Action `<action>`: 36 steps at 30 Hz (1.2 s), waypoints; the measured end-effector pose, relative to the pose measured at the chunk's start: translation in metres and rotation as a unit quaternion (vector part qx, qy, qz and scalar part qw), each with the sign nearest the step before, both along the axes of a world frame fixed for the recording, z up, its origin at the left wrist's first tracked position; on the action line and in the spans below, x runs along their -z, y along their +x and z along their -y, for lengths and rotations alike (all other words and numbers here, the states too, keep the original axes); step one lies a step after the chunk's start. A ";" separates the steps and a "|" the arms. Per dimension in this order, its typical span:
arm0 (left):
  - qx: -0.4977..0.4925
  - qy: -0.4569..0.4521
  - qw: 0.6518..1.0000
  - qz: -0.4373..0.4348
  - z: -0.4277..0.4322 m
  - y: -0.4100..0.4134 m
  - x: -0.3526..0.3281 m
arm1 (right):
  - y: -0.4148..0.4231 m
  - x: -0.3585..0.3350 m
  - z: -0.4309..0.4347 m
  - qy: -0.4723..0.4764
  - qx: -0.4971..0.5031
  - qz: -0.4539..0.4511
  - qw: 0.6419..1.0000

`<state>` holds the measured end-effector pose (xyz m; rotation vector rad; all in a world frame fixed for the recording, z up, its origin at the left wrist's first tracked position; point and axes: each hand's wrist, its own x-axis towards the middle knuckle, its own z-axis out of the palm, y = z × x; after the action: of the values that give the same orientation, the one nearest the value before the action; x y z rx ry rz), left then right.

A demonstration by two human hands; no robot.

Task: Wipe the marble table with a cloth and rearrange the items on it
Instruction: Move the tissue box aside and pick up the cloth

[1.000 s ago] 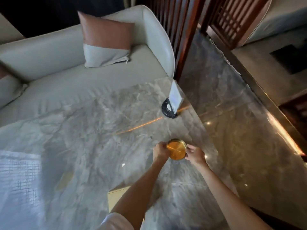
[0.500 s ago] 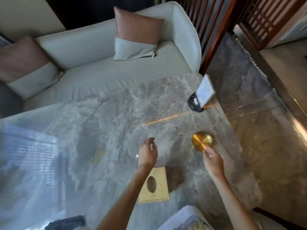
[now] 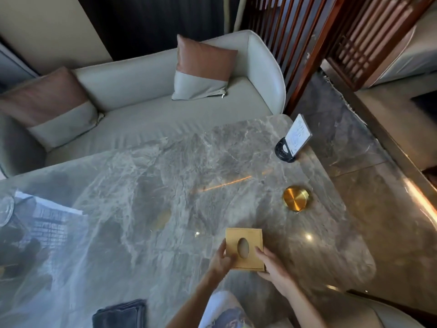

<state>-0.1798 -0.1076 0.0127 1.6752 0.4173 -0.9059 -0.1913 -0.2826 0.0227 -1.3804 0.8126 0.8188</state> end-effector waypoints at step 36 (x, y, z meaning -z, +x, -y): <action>-0.196 0.072 0.974 0.082 -0.057 -0.008 0.014 | 0.038 -0.051 0.075 -0.371 -0.102 0.246 0.890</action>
<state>-0.1875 -0.0504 -0.0016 1.7034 0.6851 -0.4509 -0.1529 -0.3572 0.0734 -2.2682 0.5938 0.2592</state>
